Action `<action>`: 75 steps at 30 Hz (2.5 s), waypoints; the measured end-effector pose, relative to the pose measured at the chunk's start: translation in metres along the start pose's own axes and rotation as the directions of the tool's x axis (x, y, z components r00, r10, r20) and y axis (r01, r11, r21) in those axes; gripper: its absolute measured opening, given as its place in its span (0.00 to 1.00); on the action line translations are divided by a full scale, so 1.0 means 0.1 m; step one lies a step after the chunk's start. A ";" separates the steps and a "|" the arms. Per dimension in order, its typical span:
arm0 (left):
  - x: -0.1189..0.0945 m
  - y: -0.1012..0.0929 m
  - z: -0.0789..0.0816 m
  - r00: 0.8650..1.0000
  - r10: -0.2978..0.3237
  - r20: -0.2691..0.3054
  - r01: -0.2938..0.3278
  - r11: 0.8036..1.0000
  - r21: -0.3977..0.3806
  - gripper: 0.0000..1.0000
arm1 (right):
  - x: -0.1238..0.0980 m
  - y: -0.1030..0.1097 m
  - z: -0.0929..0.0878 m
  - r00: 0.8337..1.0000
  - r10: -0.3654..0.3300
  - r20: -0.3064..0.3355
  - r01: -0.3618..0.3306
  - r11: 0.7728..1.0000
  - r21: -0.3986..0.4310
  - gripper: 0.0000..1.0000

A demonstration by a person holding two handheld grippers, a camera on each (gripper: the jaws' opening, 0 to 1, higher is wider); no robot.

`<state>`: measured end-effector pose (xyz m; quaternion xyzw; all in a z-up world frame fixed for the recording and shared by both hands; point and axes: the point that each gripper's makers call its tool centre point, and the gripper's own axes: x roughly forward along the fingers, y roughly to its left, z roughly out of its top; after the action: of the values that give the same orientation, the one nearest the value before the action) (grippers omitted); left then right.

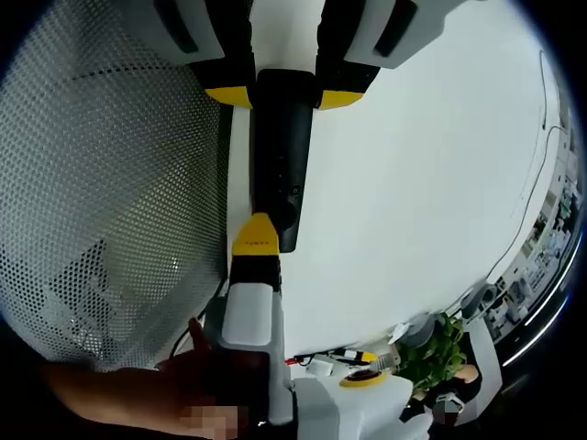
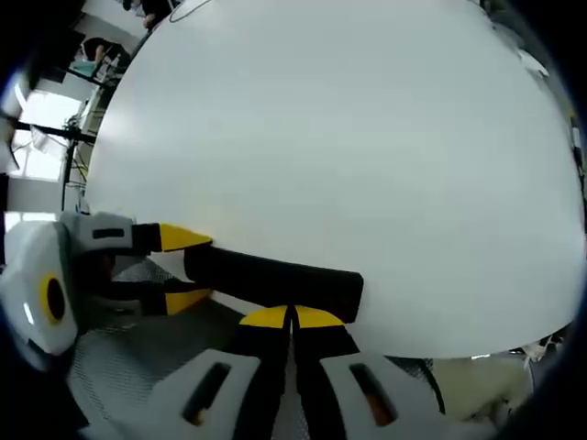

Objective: Press the specified remote control buttons in sequence, fully releasing each button before pressing the next.

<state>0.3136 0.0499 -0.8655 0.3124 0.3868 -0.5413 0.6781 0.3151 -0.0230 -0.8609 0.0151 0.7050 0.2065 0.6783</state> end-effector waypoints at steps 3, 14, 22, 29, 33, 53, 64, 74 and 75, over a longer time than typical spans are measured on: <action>0.00 0.00 0.00 1.000 0.000 0.000 0.000 1.000 0.000 0.25 | 0.01 0.00 -0.01 1.000 -0.008 -0.008 0.008 1.000 -0.018 0.00; 0.00 -0.01 -0.01 1.000 -0.001 0.002 0.001 1.000 0.003 0.25 | 0.01 0.00 -0.02 0.998 -0.057 -0.008 0.056 0.990 -0.133 0.00; 0.00 -0.01 -0.01 1.000 0.001 0.002 -0.001 1.000 0.005 0.25 | 0.00 -0.01 -0.02 1.000 -0.011 0.000 0.011 0.999 -0.043 0.00; 0.00 0.00 -0.01 1.000 0.004 0.003 -0.004 1.000 0.000 0.26 | -0.04 0.03 0.02 0.998 0.049 0.031 -0.050 0.998 0.036 0.00; 0.00 0.00 -0.01 1.000 0.004 0.005 -0.004 1.000 -0.004 0.26 | -0.11 0.01 0.11 0.994 0.056 0.093 -0.062 0.996 0.063 0.00; 0.00 0.02 0.00 1.000 0.008 0.008 -0.008 1.000 -0.018 0.28 | -0.01 -0.01 0.14 0.995 0.019 0.094 -0.019 1.000 -0.001 0.00; 0.00 0.02 0.00 1.000 0.006 0.005 -0.006 1.000 -0.015 0.28 | 0.00 0.00 0.13 0.992 -0.036 0.118 0.052 0.990 -0.132 0.00; 0.00 -0.01 0.01 1.000 -0.002 0.012 0.002 1.000 0.012 0.25 | -0.01 -0.01 0.13 0.993 -0.026 0.119 0.038 0.994 -0.099 0.00; 0.00 -0.01 0.01 1.000 -0.003 0.013 0.003 1.000 0.013 0.25 | -0.01 -0.01 0.13 0.993 -0.026 0.118 0.038 0.994 -0.099 0.00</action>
<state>0.3127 0.0488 -0.8655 0.3127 0.3793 -0.5469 0.6777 0.3276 -0.0210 -0.8602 -0.0182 0.6530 0.2297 0.7214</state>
